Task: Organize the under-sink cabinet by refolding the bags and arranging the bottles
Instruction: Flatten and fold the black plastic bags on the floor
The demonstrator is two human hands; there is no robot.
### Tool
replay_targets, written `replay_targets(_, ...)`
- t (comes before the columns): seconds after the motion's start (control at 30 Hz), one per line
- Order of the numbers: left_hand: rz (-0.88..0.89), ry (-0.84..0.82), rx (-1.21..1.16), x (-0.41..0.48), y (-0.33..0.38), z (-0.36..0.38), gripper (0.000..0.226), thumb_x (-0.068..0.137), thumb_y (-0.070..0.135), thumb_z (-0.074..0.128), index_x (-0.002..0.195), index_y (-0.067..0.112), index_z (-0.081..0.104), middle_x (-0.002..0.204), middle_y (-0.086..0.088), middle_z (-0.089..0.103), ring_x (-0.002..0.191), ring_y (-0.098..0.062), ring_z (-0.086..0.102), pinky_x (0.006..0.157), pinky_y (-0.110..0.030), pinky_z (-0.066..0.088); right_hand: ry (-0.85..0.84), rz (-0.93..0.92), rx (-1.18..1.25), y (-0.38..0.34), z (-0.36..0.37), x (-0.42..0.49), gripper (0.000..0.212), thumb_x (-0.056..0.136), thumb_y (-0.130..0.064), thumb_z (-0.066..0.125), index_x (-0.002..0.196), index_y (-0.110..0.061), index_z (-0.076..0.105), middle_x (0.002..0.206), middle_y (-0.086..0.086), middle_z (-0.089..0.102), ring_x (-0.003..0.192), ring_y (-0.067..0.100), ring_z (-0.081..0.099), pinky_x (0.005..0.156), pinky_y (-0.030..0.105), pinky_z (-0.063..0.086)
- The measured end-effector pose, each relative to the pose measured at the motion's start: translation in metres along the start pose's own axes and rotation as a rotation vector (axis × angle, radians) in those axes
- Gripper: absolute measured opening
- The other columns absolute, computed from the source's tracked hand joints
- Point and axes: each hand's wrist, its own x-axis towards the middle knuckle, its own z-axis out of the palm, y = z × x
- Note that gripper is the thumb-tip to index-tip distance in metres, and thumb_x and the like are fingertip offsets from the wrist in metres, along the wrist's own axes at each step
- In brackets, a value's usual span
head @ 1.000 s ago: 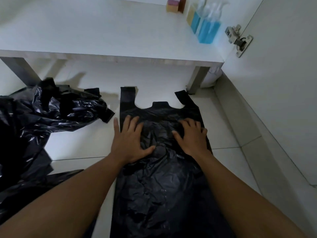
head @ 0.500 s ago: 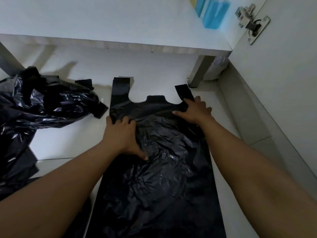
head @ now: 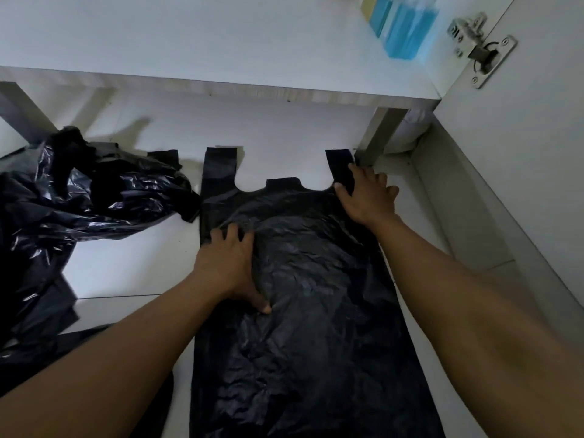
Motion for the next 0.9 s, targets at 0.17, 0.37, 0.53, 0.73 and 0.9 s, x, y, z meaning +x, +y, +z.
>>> replay_targets(0.17,0.003,-0.005,-0.01,0.004,-0.006,-0.002,0.159,0.039,0.084,0.079,0.159,0.024,-0.005,0.165,-0.009,0.002,0.149,-0.039,0.01,0.118,-0.054,0.025,-0.097,-0.132,-0.072,-0.004,0.016,-0.032,0.071,0.096,-0.07,0.029,0.156,-0.031,0.024,0.163,-0.001,0.024,0.142,0.029,0.028,0.11,0.057,0.022)
replay_targets(0.37,0.107,0.385,-0.18,-0.027,-0.001,0.038,0.109,0.061,0.084,0.051,0.151,0.024,0.035,0.157,-0.01,0.028,0.145,-0.036,0.023,0.117,-0.065,0.016,0.124,-0.209,0.055,-0.042,0.04,-0.126,0.043,0.1,-0.048,0.04,0.134,-0.026,0.053,0.137,0.001,0.052,0.126,0.025,0.043,0.104,0.05,0.028)
replay_targets(0.53,0.108,0.63,-0.248,-0.065,0.014,0.109,0.07,0.082,0.063,0.049,0.134,0.017,0.058,0.139,-0.011,0.053,0.133,-0.034,0.043,0.113,-0.056,0.03,0.121,-0.274,0.027,-0.076,0.074,-0.208,0.037,0.097,-0.043,0.041,0.127,-0.029,0.058,0.133,-0.004,0.056,0.119,0.023,0.05,0.093,0.049,0.039)
replay_targets(0.73,0.078,0.565,-0.2,-0.07,0.008,0.127,0.086,0.09,0.078,0.03,0.154,0.021,0.037,0.162,-0.004,0.03,0.153,-0.028,0.018,0.122,-0.053,0.013,0.022,-0.193,-0.024,-0.05,0.072,-0.202,0.05,0.098,-0.051,0.032,0.142,-0.032,0.047,0.153,-0.002,0.04,0.139,0.025,0.034,0.108,0.058,0.028)
replay_targets(0.9,0.059,0.558,-0.193,-0.07,0.009,0.125,0.092,0.087,0.084,0.027,0.156,0.023,0.033,0.164,-0.003,0.027,0.154,-0.027,0.013,0.124,-0.052,0.008,-0.032,0.2,-0.007,0.038,0.042,-0.196,0.058,0.103,-0.056,0.021,0.156,-0.031,0.023,0.165,-0.002,0.018,0.151,0.027,0.012,0.117,0.064,0.009)
